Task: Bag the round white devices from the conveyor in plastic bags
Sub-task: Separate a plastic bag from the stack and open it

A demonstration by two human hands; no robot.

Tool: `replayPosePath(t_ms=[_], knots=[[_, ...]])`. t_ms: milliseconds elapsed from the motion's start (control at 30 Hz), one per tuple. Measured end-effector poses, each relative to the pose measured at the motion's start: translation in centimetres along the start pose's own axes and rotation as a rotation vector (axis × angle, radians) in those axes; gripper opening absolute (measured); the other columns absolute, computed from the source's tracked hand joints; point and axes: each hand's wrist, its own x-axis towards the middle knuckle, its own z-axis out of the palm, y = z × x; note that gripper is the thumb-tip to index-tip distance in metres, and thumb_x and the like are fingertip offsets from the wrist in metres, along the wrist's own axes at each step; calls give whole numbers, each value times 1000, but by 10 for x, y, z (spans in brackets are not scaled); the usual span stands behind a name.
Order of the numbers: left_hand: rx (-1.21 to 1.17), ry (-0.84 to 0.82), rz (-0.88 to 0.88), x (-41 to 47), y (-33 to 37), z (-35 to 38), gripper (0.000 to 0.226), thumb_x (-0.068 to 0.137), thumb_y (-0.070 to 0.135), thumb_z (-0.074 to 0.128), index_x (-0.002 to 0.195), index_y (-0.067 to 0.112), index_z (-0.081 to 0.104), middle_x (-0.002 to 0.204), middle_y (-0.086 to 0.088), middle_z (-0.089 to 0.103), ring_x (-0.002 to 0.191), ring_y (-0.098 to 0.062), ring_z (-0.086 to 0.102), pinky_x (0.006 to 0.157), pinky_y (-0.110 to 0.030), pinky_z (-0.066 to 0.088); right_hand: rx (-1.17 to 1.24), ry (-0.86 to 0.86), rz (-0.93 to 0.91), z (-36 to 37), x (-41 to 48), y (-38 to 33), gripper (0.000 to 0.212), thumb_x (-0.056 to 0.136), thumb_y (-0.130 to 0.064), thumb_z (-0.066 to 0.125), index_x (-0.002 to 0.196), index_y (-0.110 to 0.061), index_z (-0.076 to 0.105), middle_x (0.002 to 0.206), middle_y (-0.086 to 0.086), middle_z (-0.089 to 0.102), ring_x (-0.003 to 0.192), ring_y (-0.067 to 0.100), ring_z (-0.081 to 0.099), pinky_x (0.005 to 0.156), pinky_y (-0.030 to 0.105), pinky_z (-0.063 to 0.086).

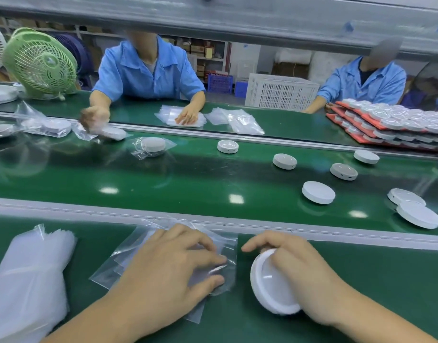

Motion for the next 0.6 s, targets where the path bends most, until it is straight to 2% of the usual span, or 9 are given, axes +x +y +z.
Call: replayPosePath(t_ms=[67, 167, 233, 300, 367, 433, 500, 600], knots=[[-21, -14, 22, 2, 3, 2, 35, 90, 70, 42, 105, 56, 69, 104, 37, 57, 103, 6, 47, 87, -23, 38, 184, 106, 28, -8, 4, 6, 42, 73, -30, 41, 100, -39, 72, 86, -19, 65, 79, 2, 57, 71, 25, 39], [-88, 13, -1, 1, 2, 4, 28, 88, 62, 47, 93, 50, 72, 98, 40, 60, 99, 9, 51, 90, -23, 41, 213, 211, -111, -12, 4, 11, 26, 84, -37, 55, 107, -42, 66, 97, -14, 69, 85, 4, 63, 72, 21, 47], [-207, 76, -52, 0, -2, 4, 17, 86, 53, 56, 86, 46, 71, 96, 42, 62, 97, 10, 57, 88, -24, 48, -15, 277, -375, -15, 4, 15, 19, 90, -39, 66, 109, -42, 65, 107, -13, 71, 99, 9, 67, 76, 22, 51], [-388, 160, -137, -1, -4, 3, 10, 84, 46, 63, 87, 45, 73, 94, 41, 65, 98, 10, 61, 87, -21, 51, -340, 304, -711, -17, 6, 18, 13, 96, -30, 70, 109, -32, 72, 114, -17, 70, 108, 11, 67, 84, 31, 52], [-558, 242, -206, 0, -4, 3, 13, 84, 35, 72, 90, 46, 75, 92, 38, 69, 98, 10, 64, 87, -16, 51, -488, 322, -864, -14, 8, 22, 9, 95, -25, 73, 102, -26, 80, 115, -19, 72, 107, 12, 67, 91, 37, 48], [-688, 248, -212, -1, -1, 1, 17, 85, 31, 75, 92, 46, 76, 93, 32, 72, 98, 9, 66, 87, -11, 48, -453, 354, -853, -9, 9, 20, 8, 93, -26, 76, 97, -24, 83, 112, -20, 74, 102, 15, 68, 87, 36, 51], [-838, 174, -156, -3, 4, -2, 17, 81, 36, 80, 97, 42, 77, 101, 26, 74, 102, 4, 67, 90, -10, 47, -276, 367, -817, -1, 7, 17, 8, 87, -23, 81, 93, -18, 83, 105, -14, 77, 94, 18, 70, 81, 30, 55], [-872, 71, -83, -5, 10, -1, 54, 62, 54, 90, 112, 47, 71, 109, 24, 73, 108, 2, 66, 91, -10, 46, 39, 415, -666, 13, -1, 5, 19, 74, -33, 89, 89, -26, 82, 97, -12, 79, 89, 16, 75, 80, 24, 57]])
